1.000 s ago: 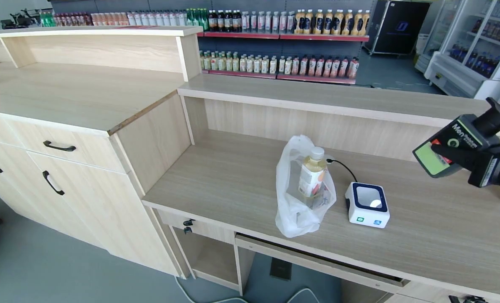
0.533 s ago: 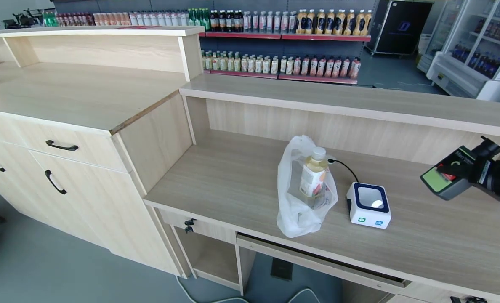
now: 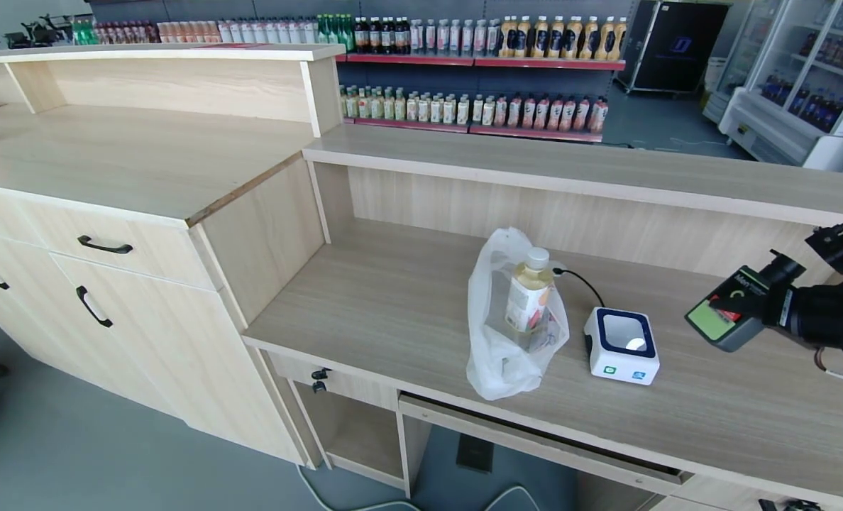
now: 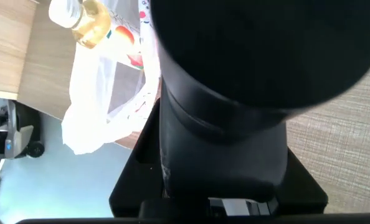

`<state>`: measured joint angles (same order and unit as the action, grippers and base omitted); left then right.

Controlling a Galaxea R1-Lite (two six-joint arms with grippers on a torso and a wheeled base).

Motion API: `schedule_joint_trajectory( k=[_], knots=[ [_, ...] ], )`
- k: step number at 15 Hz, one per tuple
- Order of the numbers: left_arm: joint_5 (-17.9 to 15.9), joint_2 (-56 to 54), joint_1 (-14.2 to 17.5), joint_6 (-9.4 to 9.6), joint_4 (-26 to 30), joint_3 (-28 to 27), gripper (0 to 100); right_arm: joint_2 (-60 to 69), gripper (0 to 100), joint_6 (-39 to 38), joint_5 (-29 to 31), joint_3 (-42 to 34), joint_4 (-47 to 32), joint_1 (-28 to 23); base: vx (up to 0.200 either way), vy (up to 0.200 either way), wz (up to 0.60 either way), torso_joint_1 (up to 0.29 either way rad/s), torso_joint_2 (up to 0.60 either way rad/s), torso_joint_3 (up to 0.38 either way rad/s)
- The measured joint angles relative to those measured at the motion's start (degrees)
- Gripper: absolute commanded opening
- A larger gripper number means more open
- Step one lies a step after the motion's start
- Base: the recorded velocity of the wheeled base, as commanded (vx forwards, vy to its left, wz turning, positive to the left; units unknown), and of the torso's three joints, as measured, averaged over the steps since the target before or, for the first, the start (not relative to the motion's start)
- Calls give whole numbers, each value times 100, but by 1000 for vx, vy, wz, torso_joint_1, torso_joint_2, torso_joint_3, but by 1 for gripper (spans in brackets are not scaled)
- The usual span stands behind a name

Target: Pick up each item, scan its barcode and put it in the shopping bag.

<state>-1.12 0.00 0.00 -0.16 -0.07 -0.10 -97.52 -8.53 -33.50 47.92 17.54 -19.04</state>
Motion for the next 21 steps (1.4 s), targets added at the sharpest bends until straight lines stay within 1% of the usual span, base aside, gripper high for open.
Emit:
schedule_joint_trajectory(
  k=[3,9,13,16,21],
  knots=[
    [-2,0,0,0,0,0,100,-250,0,191,6,119,233,-5,0,0,0,0,0,0],
    [0,0,0,-2,0,0,100,-556,0,205,-20,174,361,6,0,0,0,0,0,0],
    [0,0,0,0,0,0,100,-770,0,205,-238,177,752,41,0,0,0,0,0,0],
    [0,0,0,0,0,0,100,-942,0,207,-304,211,941,141,0,0,0,0,0,0],
    [-2,0,0,0,0,0,100,-1148,0,266,-297,323,983,402,0,0,0,0,0,0]
  ],
)
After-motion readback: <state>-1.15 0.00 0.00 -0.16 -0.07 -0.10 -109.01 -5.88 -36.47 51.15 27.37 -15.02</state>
